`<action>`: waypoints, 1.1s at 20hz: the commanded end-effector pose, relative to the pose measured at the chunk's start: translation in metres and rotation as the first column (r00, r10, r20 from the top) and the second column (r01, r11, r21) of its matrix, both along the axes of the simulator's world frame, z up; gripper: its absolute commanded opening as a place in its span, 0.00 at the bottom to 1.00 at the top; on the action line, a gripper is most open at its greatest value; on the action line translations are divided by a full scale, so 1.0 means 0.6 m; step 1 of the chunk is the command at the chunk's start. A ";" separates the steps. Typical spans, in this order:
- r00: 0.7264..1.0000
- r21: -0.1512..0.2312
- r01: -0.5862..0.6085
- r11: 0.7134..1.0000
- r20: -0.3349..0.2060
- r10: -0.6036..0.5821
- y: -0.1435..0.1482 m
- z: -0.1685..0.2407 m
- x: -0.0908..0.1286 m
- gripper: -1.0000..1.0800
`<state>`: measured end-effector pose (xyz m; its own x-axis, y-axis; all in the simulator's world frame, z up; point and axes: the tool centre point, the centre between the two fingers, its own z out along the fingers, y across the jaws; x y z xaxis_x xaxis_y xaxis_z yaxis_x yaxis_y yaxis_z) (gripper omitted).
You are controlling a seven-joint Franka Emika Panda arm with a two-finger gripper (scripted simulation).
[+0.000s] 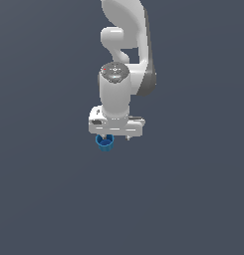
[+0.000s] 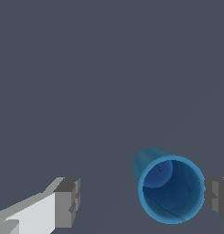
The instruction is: Pick up the object and move it to a goal position.
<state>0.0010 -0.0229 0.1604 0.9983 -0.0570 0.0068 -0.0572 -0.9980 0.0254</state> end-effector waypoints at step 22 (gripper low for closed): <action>0.997 -0.009 -0.070 0.998 -0.014 0.069 -0.030 0.006 0.006 0.62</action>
<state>0.0049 -0.0393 0.1660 1.0000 -0.0033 0.0007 -0.0033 -0.9994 0.0346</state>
